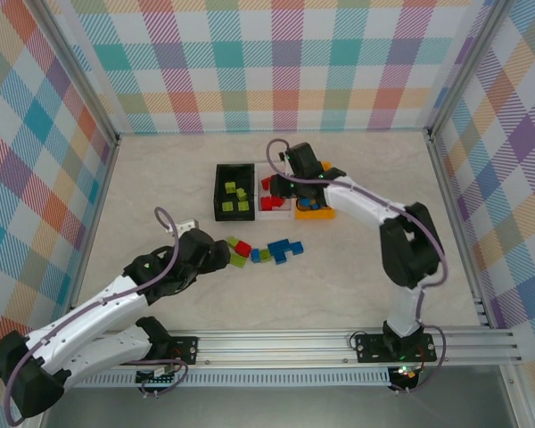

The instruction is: Sort the legos into containers by color

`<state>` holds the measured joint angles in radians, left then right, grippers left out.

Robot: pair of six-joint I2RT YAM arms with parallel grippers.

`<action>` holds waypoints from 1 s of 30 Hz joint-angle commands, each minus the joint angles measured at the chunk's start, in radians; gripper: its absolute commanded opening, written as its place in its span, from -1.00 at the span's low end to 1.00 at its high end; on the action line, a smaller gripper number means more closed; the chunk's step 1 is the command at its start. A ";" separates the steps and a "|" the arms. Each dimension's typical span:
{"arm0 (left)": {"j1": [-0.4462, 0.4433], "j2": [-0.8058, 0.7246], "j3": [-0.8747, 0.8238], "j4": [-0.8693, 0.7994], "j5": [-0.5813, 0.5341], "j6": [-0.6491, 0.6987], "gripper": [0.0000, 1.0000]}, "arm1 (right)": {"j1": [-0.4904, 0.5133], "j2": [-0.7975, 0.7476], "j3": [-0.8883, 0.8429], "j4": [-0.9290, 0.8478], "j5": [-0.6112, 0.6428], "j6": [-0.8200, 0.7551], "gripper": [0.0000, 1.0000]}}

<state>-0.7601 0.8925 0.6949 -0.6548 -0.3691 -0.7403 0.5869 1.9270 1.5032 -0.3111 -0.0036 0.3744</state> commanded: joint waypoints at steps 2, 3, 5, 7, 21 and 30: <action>0.023 0.082 -0.013 0.089 0.091 0.028 1.00 | -0.013 0.116 0.179 -0.126 -0.021 -0.025 -0.07; 0.030 0.105 -0.008 0.105 0.110 0.035 1.00 | -0.017 0.131 0.206 -0.138 -0.026 -0.019 0.05; 0.046 0.157 0.007 0.124 0.145 0.038 1.00 | -0.023 0.131 0.223 -0.136 -0.039 -0.010 0.22; 0.057 0.202 0.021 0.148 0.170 0.045 0.97 | -0.022 0.101 0.211 -0.120 -0.052 -0.011 0.25; 0.152 0.583 0.202 0.281 0.165 0.057 0.39 | -0.009 -0.258 -0.194 0.037 -0.073 -0.020 0.24; 0.171 0.730 0.241 0.339 0.143 0.003 0.19 | -0.009 -0.345 -0.282 0.049 -0.050 -0.036 0.24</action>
<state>-0.5964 1.6039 0.9081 -0.3466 -0.2028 -0.7155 0.5709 1.6222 1.2308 -0.2878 -0.0616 0.3565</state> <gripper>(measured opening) 0.605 0.618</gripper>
